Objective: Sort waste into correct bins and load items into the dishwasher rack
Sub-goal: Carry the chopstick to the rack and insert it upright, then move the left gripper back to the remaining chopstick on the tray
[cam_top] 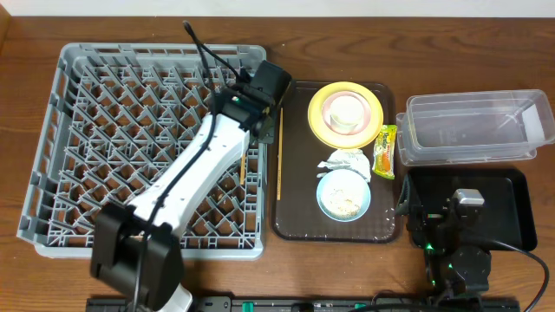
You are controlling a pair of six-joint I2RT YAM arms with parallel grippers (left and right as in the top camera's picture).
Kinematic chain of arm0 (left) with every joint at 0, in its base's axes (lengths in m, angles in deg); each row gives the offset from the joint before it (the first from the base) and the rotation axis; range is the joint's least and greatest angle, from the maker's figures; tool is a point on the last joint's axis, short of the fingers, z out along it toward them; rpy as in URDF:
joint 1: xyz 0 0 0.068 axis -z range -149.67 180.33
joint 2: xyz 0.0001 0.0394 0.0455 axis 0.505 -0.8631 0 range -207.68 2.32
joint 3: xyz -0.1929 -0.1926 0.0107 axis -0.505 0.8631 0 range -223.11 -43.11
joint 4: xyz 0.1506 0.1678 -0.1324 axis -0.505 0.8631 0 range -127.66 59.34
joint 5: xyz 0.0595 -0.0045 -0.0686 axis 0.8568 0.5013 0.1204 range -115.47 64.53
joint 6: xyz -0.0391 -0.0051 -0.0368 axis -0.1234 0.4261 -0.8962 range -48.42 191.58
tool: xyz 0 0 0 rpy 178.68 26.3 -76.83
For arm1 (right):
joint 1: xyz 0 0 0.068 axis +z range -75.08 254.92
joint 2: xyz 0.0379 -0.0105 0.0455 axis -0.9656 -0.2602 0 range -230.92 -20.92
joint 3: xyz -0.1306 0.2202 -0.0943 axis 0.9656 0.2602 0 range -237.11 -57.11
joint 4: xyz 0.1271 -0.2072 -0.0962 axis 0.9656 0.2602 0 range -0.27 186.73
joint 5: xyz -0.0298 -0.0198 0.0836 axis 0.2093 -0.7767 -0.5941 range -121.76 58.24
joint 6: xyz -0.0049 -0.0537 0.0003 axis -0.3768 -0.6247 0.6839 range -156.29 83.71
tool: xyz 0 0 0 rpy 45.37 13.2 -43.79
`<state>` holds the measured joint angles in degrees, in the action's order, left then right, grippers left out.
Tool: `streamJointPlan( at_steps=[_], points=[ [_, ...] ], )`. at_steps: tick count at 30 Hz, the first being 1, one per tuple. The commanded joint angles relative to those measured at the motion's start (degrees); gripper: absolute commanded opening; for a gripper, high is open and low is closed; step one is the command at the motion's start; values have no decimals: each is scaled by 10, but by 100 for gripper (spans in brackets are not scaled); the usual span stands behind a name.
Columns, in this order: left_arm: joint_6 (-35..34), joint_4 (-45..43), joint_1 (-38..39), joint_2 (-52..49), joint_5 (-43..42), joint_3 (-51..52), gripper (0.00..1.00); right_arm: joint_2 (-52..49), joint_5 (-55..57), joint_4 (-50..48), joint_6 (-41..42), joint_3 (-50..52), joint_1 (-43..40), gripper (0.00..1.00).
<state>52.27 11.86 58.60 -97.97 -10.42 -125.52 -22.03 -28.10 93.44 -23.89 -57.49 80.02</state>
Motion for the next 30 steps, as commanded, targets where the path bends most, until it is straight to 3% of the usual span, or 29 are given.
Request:
streamJointPlan(
  at_steps=[1,17,19,23,30],
  points=[
    [-25,-1,-3,-32,9,5,6,1,6,2,-3,1,-3,99],
    [-40,-12,-3,-81,37,5,8,1,5,2,-3,1,-3,99],
    [-40,-12,-3,-81,37,4,10,1,6,2,-3,1,-3,99],
    [-39,-14,-3,-80,44,4,35,1,6,2,-3,1,-3,99],
    [-31,5,-2,-40,111,-34,39,1,6,2,-3,1,-3,99]
  ],
)
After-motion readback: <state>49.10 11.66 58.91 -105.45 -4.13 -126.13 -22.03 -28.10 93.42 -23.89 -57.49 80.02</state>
